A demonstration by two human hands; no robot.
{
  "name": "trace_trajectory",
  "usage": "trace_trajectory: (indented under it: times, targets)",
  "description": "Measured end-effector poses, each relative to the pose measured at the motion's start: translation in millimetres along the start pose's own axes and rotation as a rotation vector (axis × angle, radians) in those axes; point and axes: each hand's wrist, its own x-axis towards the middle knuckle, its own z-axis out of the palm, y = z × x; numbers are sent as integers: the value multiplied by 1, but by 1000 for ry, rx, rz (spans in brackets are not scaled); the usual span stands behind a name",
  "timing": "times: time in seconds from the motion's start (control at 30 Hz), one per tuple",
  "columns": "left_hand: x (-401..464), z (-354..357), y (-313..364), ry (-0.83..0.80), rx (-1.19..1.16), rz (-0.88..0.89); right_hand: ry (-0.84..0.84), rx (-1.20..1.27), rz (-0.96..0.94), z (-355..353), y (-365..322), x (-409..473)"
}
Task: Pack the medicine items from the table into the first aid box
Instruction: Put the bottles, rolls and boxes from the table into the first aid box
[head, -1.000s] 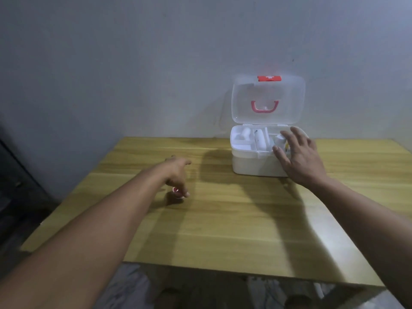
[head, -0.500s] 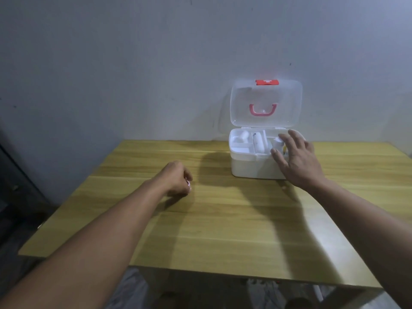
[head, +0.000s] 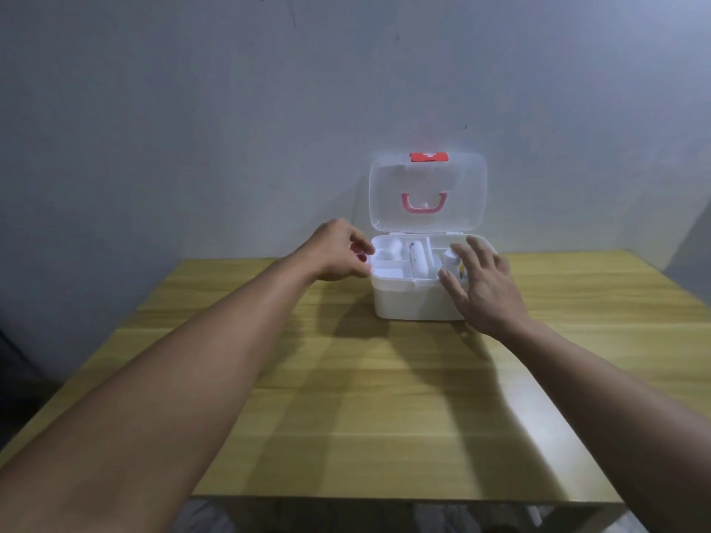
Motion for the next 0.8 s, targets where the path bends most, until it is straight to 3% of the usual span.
trace_trajectory:
  times: [0.37, 0.8]
  targets:
    - [39, 16, 32, -311, 50, -21, -23, -32, -3, 0, 3, 2]
    - [50, 26, 17, -156, 124, -31, -7, -29, -1, 4, 7, 3]
